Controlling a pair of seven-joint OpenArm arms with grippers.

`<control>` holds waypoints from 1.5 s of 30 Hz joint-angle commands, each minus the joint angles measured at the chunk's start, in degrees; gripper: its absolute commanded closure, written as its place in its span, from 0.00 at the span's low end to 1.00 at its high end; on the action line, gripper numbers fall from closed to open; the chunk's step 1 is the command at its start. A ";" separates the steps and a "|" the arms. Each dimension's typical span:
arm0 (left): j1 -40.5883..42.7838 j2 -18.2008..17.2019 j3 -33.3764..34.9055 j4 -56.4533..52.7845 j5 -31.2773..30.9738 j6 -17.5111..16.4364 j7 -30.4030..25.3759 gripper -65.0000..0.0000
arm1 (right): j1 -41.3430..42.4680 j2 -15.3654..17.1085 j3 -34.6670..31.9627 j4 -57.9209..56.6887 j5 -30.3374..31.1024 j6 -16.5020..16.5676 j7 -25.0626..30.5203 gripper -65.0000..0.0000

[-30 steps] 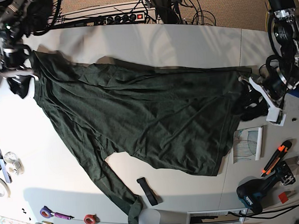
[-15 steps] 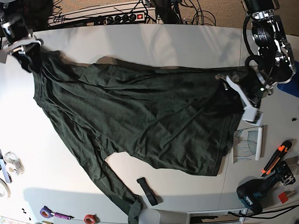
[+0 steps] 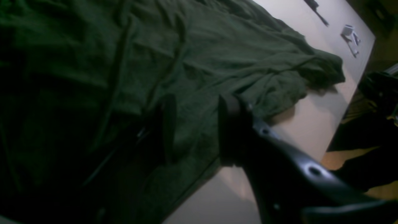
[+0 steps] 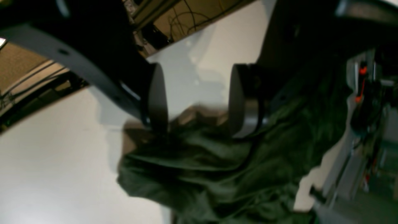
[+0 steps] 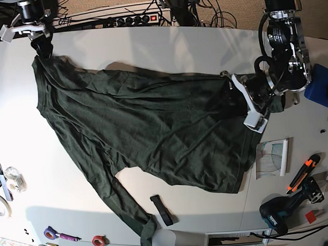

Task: Layout the t-shirt on the table in an organized manner, then fold the t-shirt properly
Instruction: 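Drag the collar edge outward with both grippers to smooth the shirt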

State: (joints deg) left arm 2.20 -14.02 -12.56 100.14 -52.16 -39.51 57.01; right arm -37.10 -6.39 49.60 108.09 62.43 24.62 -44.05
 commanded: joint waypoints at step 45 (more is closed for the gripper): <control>-0.24 -4.07 -3.56 0.92 -1.42 6.36 0.46 0.58 | 16.31 8.31 0.35 -17.81 -10.51 -3.02 5.14 1.00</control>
State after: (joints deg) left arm 2.50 -17.34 -15.90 100.16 -52.21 -33.04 58.63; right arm -20.64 1.10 49.71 89.56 51.09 21.08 -40.23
